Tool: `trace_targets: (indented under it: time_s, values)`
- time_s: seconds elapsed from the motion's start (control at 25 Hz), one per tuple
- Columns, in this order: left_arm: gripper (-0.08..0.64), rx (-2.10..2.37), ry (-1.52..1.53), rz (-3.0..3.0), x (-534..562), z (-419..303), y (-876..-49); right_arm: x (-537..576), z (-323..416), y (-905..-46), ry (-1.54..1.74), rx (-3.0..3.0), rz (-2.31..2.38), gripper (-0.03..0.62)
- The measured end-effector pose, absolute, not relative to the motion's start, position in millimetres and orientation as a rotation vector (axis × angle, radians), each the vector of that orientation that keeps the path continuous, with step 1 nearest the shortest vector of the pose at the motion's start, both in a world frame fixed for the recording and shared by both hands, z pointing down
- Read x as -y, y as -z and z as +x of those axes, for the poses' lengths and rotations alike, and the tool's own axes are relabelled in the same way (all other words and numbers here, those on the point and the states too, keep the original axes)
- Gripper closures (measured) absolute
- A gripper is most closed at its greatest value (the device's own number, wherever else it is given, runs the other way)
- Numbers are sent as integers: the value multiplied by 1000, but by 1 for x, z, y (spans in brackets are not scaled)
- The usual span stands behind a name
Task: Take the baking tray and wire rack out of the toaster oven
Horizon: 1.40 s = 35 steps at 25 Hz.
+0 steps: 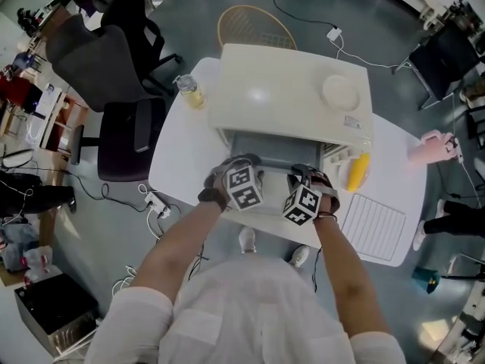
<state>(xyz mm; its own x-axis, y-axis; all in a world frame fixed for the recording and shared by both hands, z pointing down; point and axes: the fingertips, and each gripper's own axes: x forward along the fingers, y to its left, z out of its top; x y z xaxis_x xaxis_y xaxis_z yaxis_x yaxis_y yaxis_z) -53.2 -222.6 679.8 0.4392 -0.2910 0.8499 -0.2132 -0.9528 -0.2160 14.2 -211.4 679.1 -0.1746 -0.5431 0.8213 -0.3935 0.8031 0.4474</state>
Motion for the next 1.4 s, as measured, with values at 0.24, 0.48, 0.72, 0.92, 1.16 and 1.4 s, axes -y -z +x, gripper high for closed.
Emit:
trace_targets:
  time_s: [0.24, 0.48, 0.72, 0.92, 1.16, 1.4]
  values:
    - [448, -476, 1559, -2634, 197, -55, -678, 187, 12, -678, 155, 1819, 716, 503]
    - [443, -481, 1555, -2685, 178, -59, -678, 169, 9, -680, 198, 1823, 707, 505]
    - [436, -607, 1417, -2845, 178, -65, -650, 165, 10, -684, 187, 1817, 693, 505]
    - [445, -996, 1254, -2994, 207, -102, -628, 162, 8, -687, 182, 1827, 679, 509]
    - [445, -1725, 1242, -2917, 253, -160, -637, 161, 8, -689, 166, 1834, 683, 509]
    - [374, -1915, 1353, -2880, 268, -167, -668, 161, 6, -690, 148, 1837, 679, 508]
